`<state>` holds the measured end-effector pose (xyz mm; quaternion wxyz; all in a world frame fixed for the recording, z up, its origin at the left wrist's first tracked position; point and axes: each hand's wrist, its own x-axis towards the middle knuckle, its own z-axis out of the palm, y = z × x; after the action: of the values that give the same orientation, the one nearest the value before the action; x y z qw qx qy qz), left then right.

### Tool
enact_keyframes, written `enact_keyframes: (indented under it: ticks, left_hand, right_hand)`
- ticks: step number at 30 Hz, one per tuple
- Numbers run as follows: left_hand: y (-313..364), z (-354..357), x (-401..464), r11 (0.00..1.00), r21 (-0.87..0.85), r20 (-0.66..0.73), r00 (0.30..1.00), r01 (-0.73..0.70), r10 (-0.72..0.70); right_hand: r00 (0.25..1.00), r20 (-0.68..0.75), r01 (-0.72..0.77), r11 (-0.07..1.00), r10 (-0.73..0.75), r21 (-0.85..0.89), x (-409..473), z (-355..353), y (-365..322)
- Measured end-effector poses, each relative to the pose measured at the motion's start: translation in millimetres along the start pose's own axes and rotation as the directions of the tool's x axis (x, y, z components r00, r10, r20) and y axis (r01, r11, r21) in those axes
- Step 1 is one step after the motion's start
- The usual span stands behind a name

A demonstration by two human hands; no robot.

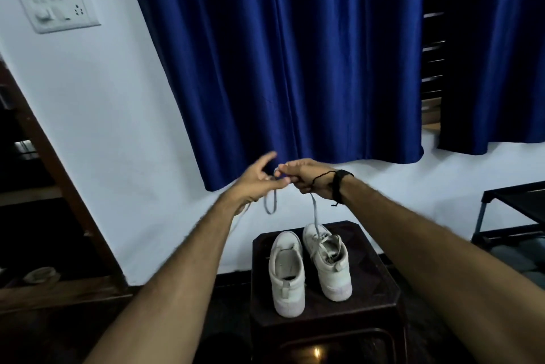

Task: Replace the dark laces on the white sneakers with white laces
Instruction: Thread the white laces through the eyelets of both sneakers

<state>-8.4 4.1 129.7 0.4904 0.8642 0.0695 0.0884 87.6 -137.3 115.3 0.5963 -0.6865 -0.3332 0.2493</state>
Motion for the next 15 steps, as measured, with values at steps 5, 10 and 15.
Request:
enact_keyframes:
  ticks: [5,10,15]
  left_hand:
    - [-23.1,-4.1,7.8,0.982,-0.155,-0.146,0.981,0.108,-0.131]
    - [-65.3,-41.2,11.6,0.928,-0.356,-0.622,0.713,0.111,-0.324]
    - [-90.0,-50.3,11.1,0.89,-0.438,-0.751,0.493,0.127,-0.44]
  right_hand:
    - [0.994,-0.104,-0.026,1.0,0.024,-0.017,1.1,-12.7,7.1]
    - [0.977,-0.127,-0.168,0.985,0.17,0.027,-18.0,-48.0,49.1]
    - [0.938,-0.217,-0.259,0.962,0.272,0.083,-35.5,-64.7,78.3]
